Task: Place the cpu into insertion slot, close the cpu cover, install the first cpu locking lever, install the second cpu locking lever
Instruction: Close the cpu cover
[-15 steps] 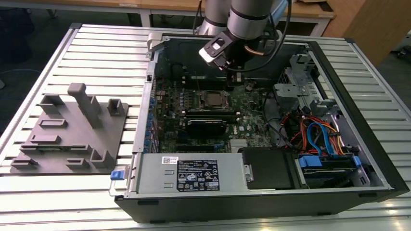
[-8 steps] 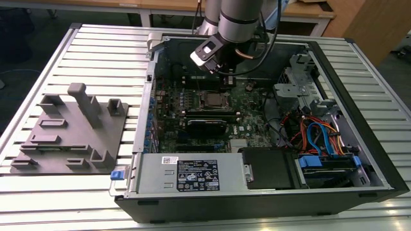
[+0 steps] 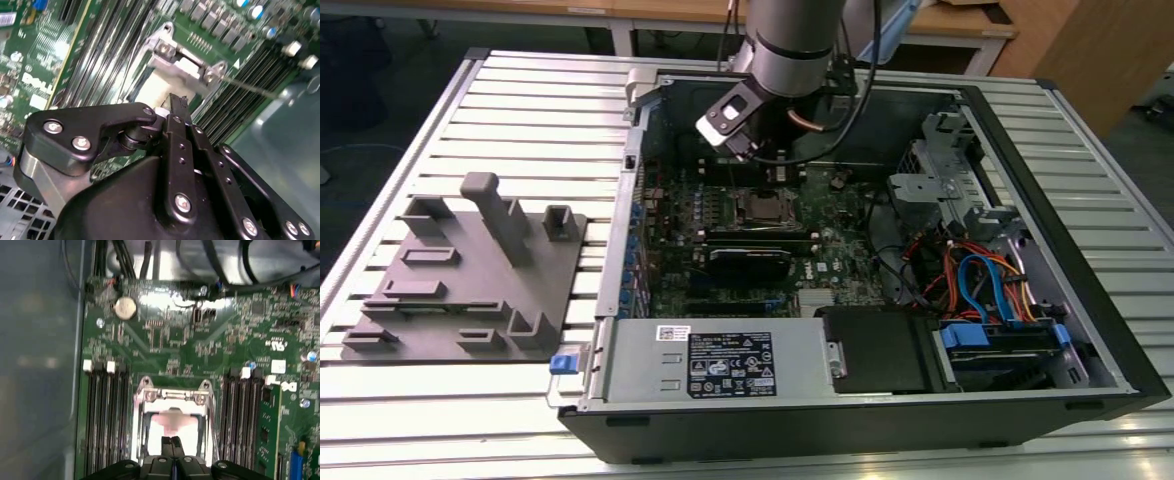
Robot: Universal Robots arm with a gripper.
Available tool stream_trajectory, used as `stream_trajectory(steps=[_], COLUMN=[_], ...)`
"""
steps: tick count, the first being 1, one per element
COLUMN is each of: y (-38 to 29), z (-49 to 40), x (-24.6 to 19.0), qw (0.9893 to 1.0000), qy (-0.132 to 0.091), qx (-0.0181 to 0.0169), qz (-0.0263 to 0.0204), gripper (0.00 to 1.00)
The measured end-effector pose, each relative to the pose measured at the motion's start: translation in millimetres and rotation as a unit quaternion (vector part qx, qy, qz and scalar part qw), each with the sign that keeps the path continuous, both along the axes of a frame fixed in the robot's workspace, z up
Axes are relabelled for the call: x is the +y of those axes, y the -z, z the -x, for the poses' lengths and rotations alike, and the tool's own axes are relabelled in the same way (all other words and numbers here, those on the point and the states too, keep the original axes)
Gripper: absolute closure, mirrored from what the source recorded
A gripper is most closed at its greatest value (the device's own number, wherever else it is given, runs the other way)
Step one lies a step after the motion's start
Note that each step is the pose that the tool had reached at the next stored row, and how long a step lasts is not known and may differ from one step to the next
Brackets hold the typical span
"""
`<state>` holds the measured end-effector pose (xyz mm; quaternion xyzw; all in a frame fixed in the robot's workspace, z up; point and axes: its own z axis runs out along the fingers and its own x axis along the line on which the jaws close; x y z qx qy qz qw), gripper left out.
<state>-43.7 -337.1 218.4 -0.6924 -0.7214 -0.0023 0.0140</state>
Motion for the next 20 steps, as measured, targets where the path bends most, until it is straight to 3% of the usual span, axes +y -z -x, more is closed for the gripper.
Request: stream_trajectory(steps=[4, 20], y=[2.4, 20.3], z=[8.0, 19.7], x=[0.0, 0.1], qw=[1.0000, 1.0000], qy=[-0.003, 0.004], qx=[0.0000, 0.0006], qz=[0.0000, 0.0008], gripper=[0.90, 0.90])
